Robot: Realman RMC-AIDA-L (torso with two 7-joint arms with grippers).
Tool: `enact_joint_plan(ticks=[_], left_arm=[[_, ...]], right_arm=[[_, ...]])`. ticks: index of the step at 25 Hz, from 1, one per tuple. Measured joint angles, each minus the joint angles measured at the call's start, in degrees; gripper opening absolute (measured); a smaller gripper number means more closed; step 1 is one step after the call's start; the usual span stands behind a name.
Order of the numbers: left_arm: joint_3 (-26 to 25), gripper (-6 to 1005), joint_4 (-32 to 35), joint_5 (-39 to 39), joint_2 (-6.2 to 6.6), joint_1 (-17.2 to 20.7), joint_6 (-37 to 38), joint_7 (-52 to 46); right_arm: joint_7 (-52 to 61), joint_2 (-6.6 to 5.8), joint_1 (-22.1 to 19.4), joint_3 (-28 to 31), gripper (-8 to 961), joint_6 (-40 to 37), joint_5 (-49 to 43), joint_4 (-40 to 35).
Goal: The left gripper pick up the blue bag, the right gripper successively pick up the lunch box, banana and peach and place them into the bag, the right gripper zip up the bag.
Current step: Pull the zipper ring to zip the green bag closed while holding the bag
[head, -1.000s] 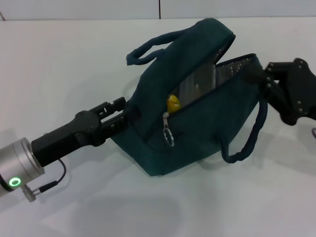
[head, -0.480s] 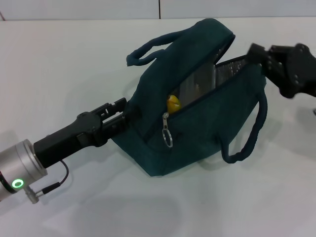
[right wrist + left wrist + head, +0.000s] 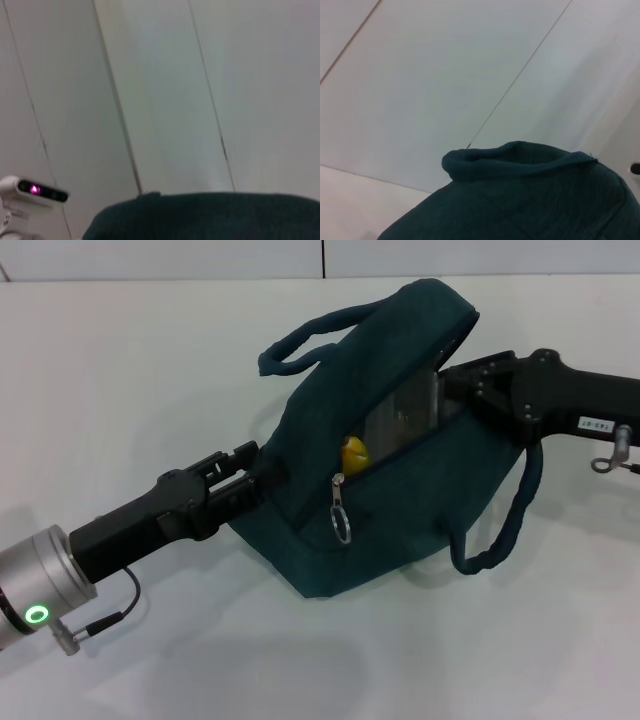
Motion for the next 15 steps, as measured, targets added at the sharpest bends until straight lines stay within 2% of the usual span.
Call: enact_joint_plan(ticks=[4, 10, 15], left_arm=[[0.0, 643, 0.0, 0.0, 0.0, 0.1, 0.1, -0.2], [0.0, 643, -0.1, 0.0, 0.0, 0.1, 0.1, -0.2], [-0.1, 644, -1.1, 0.0, 0.0, -0.3, 0.0, 0.1]], right_arm=[[1.4, 0.29, 0.6, 0.0, -1, 2.1, -1.5, -0.7], [1.1, 2.09, 2.2, 0.0, -1, 5.2, -1.9, -0.5], [0.5, 2.62, 3.4, -0.3, 0, 5.8, -1.9, -0.3]])
